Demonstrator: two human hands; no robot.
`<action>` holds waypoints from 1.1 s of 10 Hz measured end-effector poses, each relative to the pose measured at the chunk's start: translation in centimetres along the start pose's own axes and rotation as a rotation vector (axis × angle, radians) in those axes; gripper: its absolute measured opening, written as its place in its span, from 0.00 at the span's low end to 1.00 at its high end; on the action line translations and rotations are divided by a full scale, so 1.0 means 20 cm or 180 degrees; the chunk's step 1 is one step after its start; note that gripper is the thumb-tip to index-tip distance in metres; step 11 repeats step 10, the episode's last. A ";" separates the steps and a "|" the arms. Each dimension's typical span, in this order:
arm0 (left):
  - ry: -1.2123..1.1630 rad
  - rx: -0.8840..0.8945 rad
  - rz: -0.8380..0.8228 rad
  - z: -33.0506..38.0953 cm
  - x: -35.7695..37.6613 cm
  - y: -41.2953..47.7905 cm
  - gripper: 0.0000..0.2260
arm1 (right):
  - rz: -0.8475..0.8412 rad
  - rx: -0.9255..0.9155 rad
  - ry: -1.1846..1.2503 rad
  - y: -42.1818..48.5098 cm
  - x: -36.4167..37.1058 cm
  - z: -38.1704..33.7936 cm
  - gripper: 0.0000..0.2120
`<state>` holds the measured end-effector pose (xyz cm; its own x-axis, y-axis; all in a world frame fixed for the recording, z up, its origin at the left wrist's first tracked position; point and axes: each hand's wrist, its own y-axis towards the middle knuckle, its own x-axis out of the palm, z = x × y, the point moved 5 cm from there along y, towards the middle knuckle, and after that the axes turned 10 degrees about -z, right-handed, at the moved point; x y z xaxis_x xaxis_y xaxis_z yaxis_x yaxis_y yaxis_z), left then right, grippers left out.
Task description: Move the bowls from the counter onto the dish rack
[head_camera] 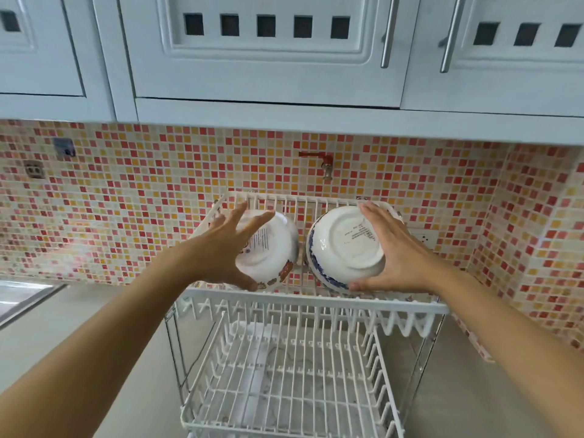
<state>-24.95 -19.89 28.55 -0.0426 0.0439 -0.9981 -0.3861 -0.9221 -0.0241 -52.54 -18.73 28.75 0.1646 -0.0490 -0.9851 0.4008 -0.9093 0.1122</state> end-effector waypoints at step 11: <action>-0.0862 0.0268 0.1541 0.25 -0.25 -0.14 0.25 | 0.0847 -0.0059 0.0142 -0.07 -0.14 -0.28 0.41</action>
